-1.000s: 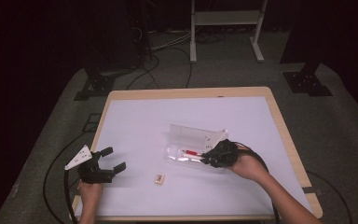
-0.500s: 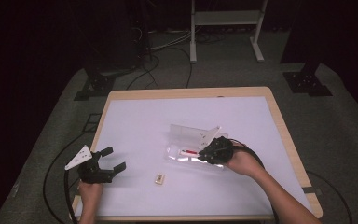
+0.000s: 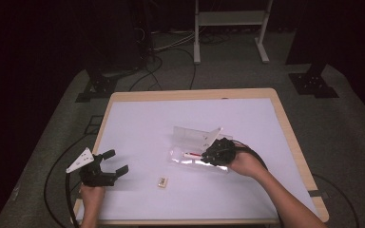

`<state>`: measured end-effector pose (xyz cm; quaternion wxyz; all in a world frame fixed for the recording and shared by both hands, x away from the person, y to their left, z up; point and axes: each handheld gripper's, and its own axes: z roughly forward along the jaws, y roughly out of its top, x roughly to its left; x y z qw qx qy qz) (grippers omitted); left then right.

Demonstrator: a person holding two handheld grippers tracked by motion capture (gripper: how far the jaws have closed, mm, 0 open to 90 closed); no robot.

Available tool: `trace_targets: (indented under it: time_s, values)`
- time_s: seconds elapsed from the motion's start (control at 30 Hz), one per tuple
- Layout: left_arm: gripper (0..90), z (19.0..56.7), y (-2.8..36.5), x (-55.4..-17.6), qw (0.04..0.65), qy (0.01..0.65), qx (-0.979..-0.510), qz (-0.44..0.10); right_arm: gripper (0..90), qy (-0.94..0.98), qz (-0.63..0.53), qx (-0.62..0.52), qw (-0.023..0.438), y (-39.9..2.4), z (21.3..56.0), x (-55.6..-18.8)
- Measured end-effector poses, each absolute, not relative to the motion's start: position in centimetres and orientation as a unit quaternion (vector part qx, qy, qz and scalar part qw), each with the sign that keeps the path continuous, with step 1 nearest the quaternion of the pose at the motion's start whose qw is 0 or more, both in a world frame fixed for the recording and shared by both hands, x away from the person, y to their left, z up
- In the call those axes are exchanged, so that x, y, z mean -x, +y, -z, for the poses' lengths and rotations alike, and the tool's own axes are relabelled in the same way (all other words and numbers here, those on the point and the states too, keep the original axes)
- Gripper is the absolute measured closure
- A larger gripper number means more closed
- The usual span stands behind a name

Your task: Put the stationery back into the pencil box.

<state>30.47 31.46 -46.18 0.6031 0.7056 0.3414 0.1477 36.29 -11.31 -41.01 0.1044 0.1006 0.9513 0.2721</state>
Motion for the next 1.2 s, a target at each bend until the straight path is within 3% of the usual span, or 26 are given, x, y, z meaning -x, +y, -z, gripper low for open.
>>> trace_targets:
  time_s: [1.2]
  values:
    - [0.0, 46.2, 31.5, -30.5, 0.605, 0.341, -0.704, -0.147, 78.0, 0.960, -0.245, -0.107, 0.083, -10.7, 43.1, -37.7]
